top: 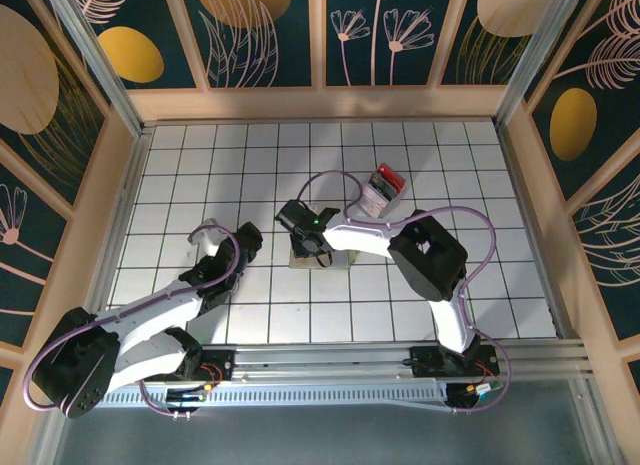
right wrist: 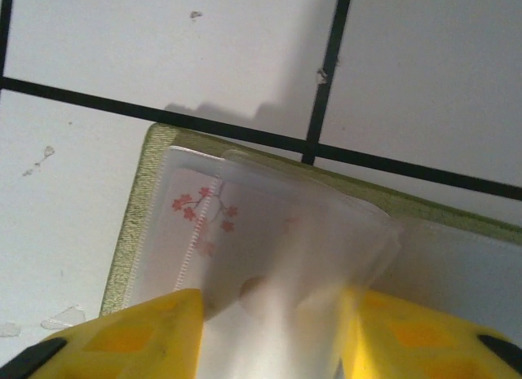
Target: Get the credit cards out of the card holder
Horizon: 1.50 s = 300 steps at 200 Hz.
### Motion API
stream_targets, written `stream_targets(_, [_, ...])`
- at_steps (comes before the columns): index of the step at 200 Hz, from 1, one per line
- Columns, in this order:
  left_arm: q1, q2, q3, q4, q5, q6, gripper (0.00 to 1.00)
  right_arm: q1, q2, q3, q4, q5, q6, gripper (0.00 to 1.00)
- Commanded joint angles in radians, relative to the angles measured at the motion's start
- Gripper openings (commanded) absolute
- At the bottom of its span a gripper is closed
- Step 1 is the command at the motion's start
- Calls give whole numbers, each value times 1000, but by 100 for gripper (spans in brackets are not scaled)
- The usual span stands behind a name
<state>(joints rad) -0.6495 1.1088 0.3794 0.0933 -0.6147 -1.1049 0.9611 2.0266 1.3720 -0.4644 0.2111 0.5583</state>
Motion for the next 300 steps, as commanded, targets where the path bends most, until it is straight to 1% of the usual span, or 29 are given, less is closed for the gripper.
stream_targets(1, [6,-17,-7,4,-14,4,99,11,-4,-38,-20,-18,-1,44])
stream_targets(35, [6,-34,-10,0,-16,13,99,12,-27,-61,39,-63,-38,39])
stream_targets(68, [5,-41,-8,5,-18,29,99,26,-37,-61,113,-126,-127,36])
stream_targets(84, [6,-38,-7,12,-19,34,99,36,-38,-49,125,-135,-171,36])
stream_targets(104, [6,-31,1,19,-17,44,99,38,-28,-29,90,-94,-182,36])
stream_targets(133, [5,-18,17,18,-11,61,99,36,-13,-10,15,2,-168,38])
stream_targets(207, [5,-18,29,8,-14,73,99,27,-67,-30,-46,146,-133,50])
stream_targets(246, [6,-19,41,-21,-16,101,99,3,-107,-83,-22,149,-99,50])
stream_targets(279, [5,1,81,-45,9,194,99,-25,-143,-135,25,121,-77,50])
stream_targets(300, [6,29,110,-55,36,251,99,-39,-157,-154,26,128,-62,50])
